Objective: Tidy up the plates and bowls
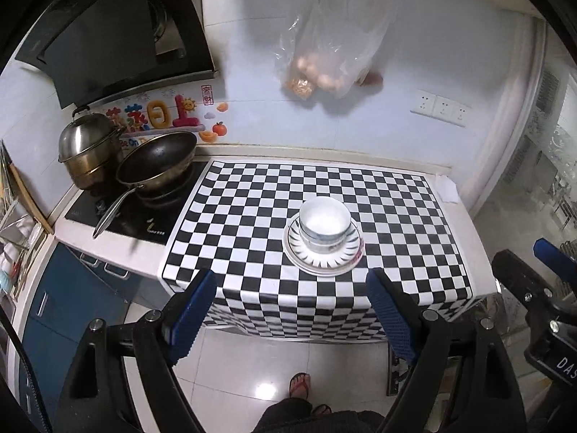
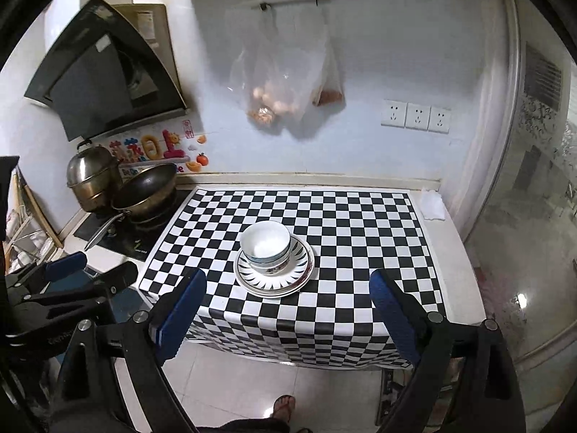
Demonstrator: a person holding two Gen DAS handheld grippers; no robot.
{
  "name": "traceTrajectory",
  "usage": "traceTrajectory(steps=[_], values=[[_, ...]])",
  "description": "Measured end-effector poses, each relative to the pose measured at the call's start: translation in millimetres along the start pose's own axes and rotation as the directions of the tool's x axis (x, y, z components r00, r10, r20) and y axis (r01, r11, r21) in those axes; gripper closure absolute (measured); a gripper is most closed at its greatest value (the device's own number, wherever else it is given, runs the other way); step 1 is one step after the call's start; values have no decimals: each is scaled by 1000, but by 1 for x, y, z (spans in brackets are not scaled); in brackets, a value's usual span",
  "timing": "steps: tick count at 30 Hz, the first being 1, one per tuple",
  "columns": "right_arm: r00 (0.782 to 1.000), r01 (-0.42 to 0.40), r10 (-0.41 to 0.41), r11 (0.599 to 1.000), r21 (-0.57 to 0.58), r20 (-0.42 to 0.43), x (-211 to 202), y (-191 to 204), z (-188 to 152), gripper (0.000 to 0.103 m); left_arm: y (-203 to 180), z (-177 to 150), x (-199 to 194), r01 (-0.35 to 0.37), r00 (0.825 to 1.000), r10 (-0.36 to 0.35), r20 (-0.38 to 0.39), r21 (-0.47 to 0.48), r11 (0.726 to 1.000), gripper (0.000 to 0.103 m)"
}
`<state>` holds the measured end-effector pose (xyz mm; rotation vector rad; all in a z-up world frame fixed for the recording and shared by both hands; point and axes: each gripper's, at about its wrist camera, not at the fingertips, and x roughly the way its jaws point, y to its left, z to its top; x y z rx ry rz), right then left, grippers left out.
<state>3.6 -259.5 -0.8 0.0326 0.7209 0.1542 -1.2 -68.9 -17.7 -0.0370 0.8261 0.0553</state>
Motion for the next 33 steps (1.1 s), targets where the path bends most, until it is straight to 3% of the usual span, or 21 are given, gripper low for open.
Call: traceTrajectory(steps=[10, 33], values=[[1000, 10, -9, 1000, -27, 22, -35, 7, -14, 9, 4, -17, -34, -30, 997, 32, 69, -24, 999, 18], [996, 63, -62, 998, -22, 57, -36, -2, 1, 7, 3, -13, -33, -37, 995, 39, 89, -24, 999, 16]])
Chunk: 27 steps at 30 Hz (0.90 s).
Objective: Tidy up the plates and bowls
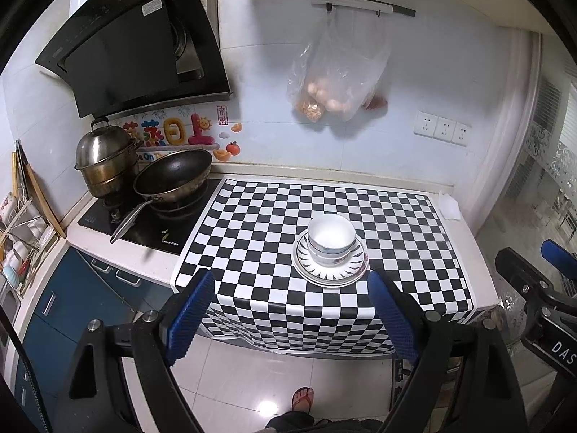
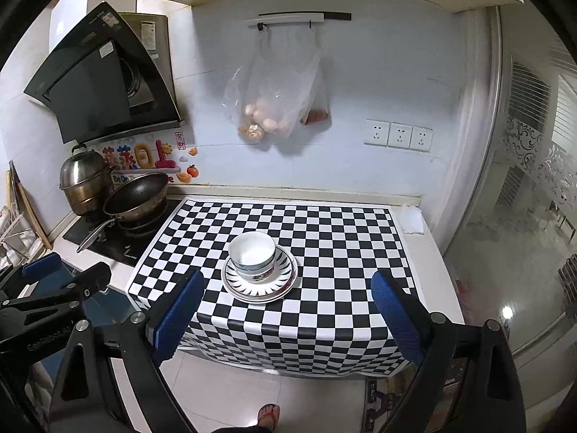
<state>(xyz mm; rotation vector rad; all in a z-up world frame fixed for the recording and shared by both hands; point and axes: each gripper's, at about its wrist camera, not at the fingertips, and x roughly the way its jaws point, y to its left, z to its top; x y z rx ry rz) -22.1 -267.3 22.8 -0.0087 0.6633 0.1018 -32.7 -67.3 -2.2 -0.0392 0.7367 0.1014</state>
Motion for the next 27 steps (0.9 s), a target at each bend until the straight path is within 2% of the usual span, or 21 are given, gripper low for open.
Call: traceTrajectory(steps=[14, 27], values=[[1000, 20, -19, 1000, -6, 11, 1, -2, 1, 7, -7, 10, 4, 13, 1000, -13, 5, 13, 1000, 16], [1000, 28, -28, 1000, -12, 7, 0, -2, 3, 7, -6, 5, 1, 13, 1000, -14, 8, 14, 1000, 16]])
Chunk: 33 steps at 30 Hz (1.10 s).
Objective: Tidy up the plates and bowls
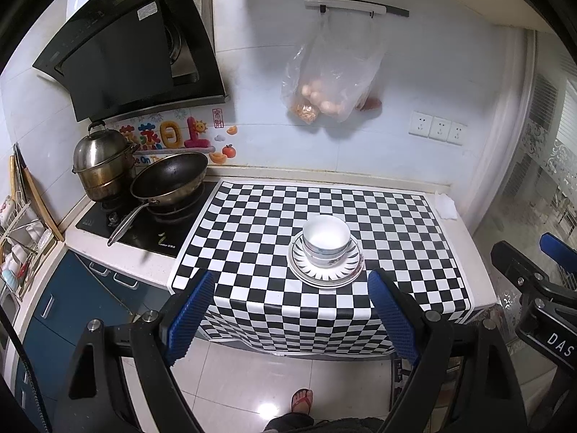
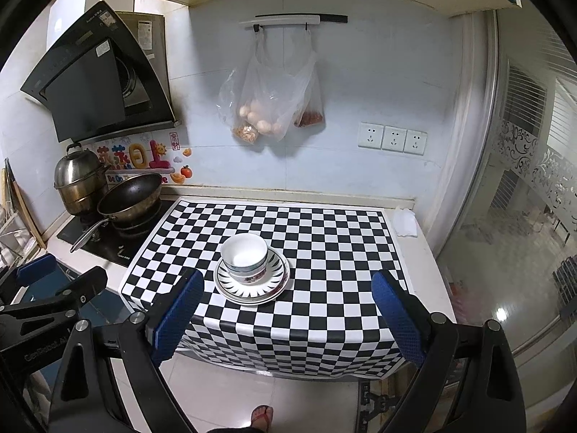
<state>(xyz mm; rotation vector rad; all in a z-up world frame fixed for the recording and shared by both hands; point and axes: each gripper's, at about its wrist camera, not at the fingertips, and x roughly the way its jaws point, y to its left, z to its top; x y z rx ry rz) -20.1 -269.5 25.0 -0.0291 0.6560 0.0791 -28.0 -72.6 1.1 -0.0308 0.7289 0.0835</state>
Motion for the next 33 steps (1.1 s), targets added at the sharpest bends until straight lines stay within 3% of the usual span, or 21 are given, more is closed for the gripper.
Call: traceTrajectory(steps=[33], values=[[1000, 2, -2, 1000, -5, -3, -5, 3, -2, 7, 3, 5, -6, -18, 999, 18, 27, -2, 1000, 16]])
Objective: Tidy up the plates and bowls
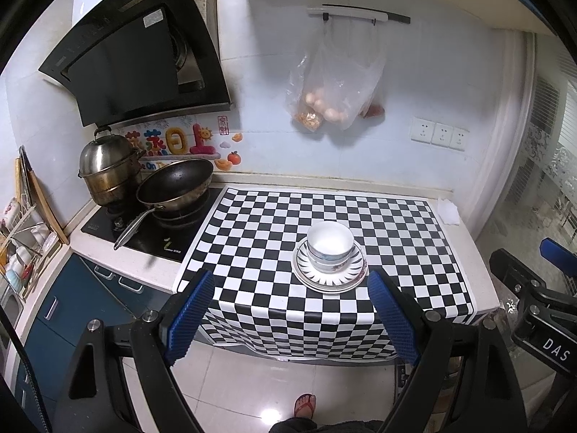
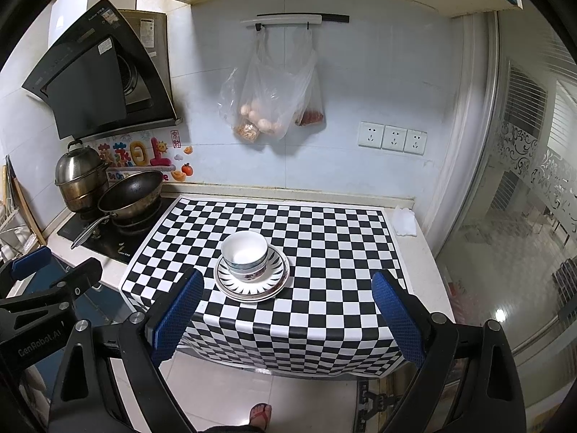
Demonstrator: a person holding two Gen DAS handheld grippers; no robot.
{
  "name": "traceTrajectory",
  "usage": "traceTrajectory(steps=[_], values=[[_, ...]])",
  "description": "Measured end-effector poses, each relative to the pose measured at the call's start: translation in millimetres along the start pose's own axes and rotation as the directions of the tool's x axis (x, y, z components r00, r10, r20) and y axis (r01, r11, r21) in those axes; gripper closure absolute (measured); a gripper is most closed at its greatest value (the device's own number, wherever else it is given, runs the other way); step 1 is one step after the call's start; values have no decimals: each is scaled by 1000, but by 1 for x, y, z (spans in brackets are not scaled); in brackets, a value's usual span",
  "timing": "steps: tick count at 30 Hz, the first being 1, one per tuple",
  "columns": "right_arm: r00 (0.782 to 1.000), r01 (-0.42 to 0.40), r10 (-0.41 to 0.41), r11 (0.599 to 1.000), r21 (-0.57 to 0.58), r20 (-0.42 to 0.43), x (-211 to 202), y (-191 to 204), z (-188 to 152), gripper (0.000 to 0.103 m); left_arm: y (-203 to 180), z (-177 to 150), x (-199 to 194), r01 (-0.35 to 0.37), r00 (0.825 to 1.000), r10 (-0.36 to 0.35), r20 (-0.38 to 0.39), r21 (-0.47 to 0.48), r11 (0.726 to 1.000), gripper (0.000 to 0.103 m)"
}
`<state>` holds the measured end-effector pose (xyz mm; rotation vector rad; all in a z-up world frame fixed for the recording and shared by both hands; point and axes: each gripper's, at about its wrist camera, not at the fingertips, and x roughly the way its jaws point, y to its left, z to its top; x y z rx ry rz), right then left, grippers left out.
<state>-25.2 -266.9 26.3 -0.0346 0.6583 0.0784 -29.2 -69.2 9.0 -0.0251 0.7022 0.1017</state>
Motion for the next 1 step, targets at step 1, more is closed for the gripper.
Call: traceTrajectory(steps=[1], values=[[1000, 2, -2, 1000, 0, 1, 0, 0, 0, 7, 1, 0, 0, 0, 1000, 0, 1, 0, 1000, 16]])
